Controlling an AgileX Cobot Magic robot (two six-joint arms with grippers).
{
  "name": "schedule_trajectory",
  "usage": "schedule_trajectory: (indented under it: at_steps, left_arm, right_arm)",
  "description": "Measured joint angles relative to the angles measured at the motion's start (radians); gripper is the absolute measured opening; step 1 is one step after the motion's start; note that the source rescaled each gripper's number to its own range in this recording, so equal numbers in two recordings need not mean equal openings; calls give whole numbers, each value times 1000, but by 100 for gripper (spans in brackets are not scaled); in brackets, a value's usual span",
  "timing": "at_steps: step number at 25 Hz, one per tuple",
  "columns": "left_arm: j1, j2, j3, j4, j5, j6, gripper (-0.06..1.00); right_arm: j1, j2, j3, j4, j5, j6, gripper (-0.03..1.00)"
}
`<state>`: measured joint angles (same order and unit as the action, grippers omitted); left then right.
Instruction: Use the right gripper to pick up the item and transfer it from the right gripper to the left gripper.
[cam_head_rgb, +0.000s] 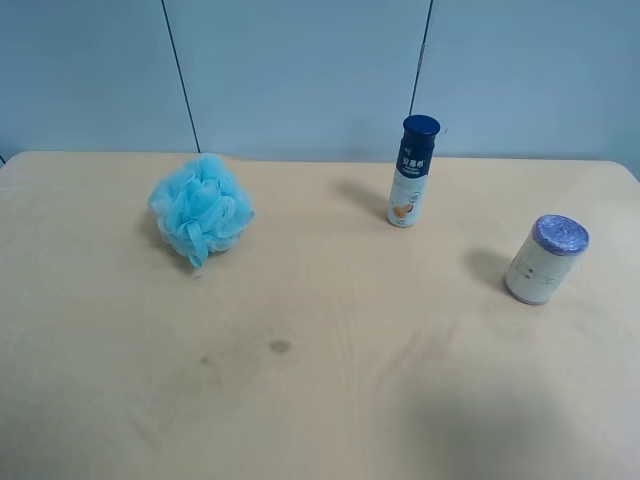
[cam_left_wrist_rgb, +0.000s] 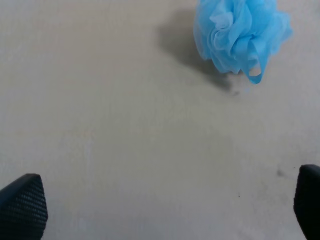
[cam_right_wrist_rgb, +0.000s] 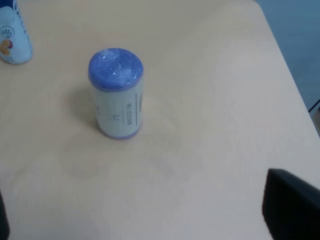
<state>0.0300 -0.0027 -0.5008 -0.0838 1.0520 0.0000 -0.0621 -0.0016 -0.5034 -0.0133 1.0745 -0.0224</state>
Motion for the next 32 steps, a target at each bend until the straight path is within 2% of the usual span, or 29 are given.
schedule_trajectory:
  at_steps: [26, 32]
  left_arm:
    - [0, 0, 0, 1, 0, 0, 100]
    - [0, 0, 0, 1, 0, 0, 100]
  right_arm:
    - [0, 0, -4, 31, -1, 12, 100]
    - [3, 175, -120, 22, -10, 22, 99]
